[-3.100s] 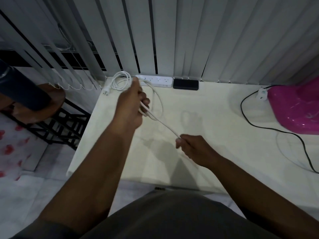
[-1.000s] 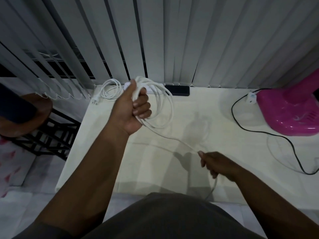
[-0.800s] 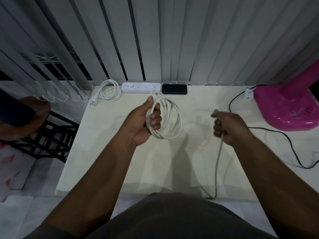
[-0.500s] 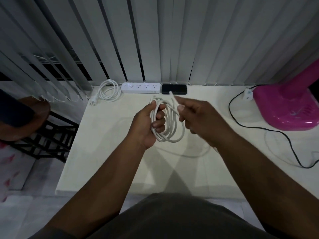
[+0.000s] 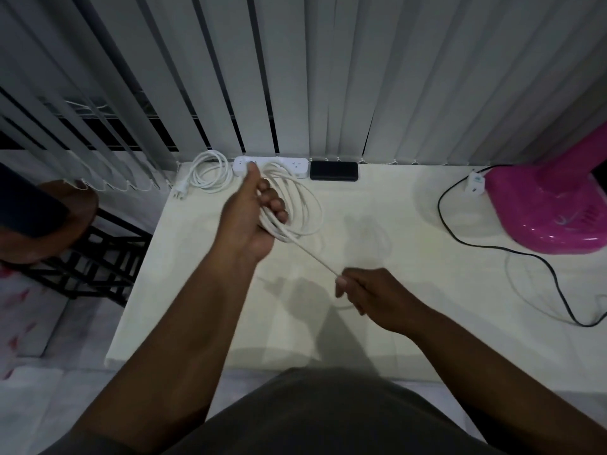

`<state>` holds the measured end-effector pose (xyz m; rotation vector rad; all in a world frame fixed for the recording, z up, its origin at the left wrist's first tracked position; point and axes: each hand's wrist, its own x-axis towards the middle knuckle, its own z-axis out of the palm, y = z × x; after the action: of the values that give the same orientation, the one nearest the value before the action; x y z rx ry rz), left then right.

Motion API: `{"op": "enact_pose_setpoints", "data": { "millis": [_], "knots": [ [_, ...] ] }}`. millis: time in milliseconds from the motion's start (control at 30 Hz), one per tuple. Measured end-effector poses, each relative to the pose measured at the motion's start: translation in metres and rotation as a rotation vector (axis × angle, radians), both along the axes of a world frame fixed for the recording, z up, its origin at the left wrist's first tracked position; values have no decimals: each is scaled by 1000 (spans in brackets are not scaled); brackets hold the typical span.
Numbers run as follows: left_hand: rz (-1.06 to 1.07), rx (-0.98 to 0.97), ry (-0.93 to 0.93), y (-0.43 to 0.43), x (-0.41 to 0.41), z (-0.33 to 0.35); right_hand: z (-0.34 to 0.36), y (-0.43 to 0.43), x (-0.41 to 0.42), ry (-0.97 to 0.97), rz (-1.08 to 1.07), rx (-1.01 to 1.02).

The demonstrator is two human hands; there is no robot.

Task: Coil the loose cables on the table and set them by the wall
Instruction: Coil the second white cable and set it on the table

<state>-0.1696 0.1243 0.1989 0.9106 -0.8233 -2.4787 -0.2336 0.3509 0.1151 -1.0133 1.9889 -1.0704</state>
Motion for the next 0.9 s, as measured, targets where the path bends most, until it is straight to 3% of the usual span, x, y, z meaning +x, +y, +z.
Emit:
{"op": "enact_pose_setpoints", "data": {
  "millis": [133, 367, 433, 533, 600, 733, 833, 900],
  "knots": [
    [-121, -52, 87, -25, 17, 9, -37, 43, -27, 73, 25, 187],
    [-347, -69, 77, 3, 18, 0, -32, 29, -89, 474, -320, 509],
    [-382, -89, 31, 15, 15, -2, -10, 14, -100, 355, -472, 389],
    [-396, -144, -13, 27, 13, -6, 34, -9, -98, -96, -667, 39],
    [-394, -175, -22, 31, 14, -9, 61, -17, -90, -235, -624, -104],
    [-399, -165, 0, 33, 15, -12, 100, -25, -66, -339, -299, -305],
    [-411, -86, 44, 33, 17, -12, 111, -26, -57, -233, -71, -287],
    [-440, -28, 89, 33, 18, -11, 111, -30, -53, 4, 28, -251]
  ]
}}
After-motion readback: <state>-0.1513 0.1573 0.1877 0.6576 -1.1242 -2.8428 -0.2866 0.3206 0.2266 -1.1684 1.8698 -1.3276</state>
